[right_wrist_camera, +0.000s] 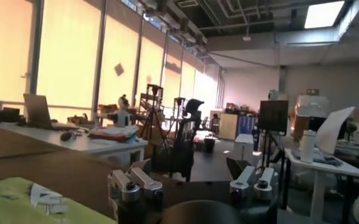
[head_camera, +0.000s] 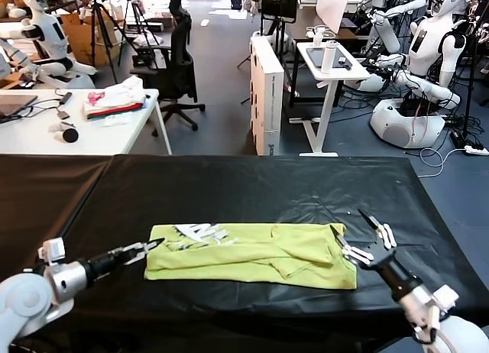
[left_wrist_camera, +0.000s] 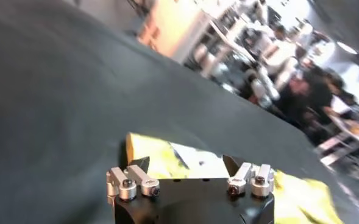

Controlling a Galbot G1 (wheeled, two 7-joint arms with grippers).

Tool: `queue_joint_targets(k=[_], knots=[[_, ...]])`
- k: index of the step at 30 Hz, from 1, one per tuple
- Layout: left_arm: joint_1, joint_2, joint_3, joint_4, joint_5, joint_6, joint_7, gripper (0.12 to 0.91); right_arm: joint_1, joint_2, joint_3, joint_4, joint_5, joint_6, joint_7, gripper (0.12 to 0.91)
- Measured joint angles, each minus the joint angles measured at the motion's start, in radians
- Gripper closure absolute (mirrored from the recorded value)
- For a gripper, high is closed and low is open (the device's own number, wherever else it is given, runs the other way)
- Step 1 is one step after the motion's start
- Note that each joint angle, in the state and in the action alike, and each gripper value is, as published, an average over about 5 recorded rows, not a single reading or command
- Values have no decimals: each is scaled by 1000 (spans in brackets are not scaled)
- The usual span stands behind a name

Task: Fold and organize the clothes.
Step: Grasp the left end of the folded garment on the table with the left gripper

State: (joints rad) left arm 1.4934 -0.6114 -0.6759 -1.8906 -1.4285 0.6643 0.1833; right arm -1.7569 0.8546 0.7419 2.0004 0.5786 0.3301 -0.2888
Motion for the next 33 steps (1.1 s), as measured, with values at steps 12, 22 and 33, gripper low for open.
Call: queue_joint_targets(k=[12, 22, 33], knots=[[-5, 1, 1, 73, 73, -30, 26, 123, -13, 2, 5, -18, -8, 0, 2, 118], [-32, -37, 34, 74, 101, -17, 19, 123, -29, 6, 14, -3, -10, -4, 2, 118], [-53, -66, 62, 68, 107, -7, 10, 123, -35, 18, 14, 11, -13, -12, 3, 118]])
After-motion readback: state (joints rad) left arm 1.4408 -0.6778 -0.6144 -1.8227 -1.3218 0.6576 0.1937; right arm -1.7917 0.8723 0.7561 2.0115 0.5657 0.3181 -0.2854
